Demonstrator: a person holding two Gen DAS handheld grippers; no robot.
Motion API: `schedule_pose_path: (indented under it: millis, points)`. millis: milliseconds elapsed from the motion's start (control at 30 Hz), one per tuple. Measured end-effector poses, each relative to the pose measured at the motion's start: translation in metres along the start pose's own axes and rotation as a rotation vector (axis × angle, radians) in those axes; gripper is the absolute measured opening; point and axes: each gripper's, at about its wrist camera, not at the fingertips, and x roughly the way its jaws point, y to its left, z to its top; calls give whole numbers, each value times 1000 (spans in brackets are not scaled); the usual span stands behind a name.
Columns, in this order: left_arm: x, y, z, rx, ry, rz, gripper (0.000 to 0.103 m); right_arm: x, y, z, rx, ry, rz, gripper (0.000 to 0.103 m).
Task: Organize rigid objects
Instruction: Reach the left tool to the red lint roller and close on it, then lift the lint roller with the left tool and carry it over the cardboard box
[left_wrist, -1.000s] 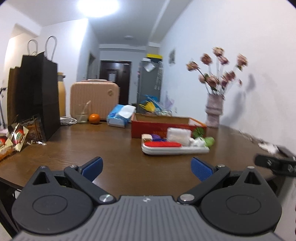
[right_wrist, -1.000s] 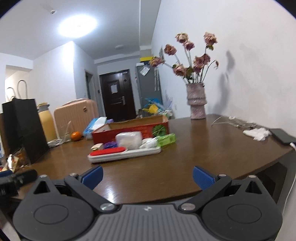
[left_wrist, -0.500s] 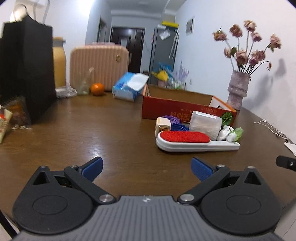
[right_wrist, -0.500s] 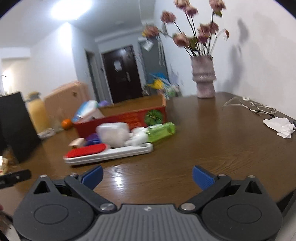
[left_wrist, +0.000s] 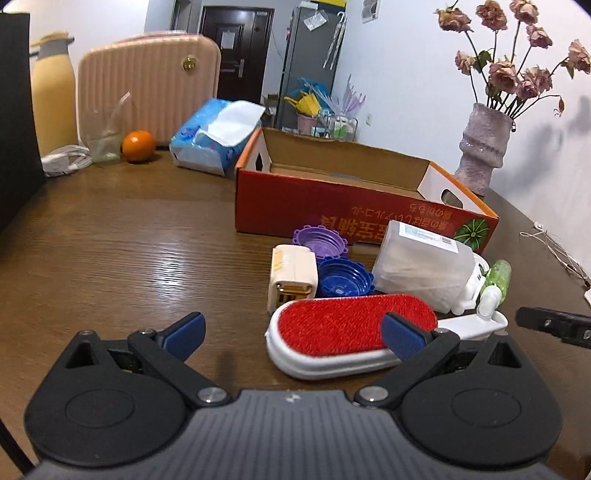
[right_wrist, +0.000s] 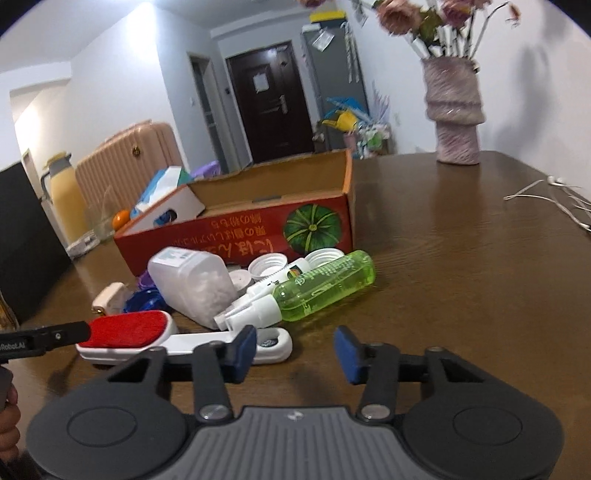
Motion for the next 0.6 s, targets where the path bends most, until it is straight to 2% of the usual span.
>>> schedule_pose_path:
  millis: [167, 267, 300, 333, 367, 500, 600]
  points:
    - [16, 3, 2, -30, 52, -42, 103, 20, -4, 2, 23, 47, 37, 34]
    - [19, 1, 1, -38, 64, -61, 91, 24, -8, 5, 47, 69, 67, 30]
    - [19, 1, 2, -49, 63, -71, 84, 26, -9, 7, 51, 78, 72, 28]
    - [19, 1, 2, -59, 61, -84, 80, 28, -10, 8, 54, 89, 77, 21]
    - [19, 1, 3, -68, 61, -100, 75, 31, -11, 8, 56, 104, 84, 19]
    - [15, 0, 2, -83, 61, -90, 71, 33, -16, 10, 93, 116, 125, 14]
    - [4, -2, -3, -94, 68, -84, 68, 26, -12, 6, 80, 119, 100, 13]
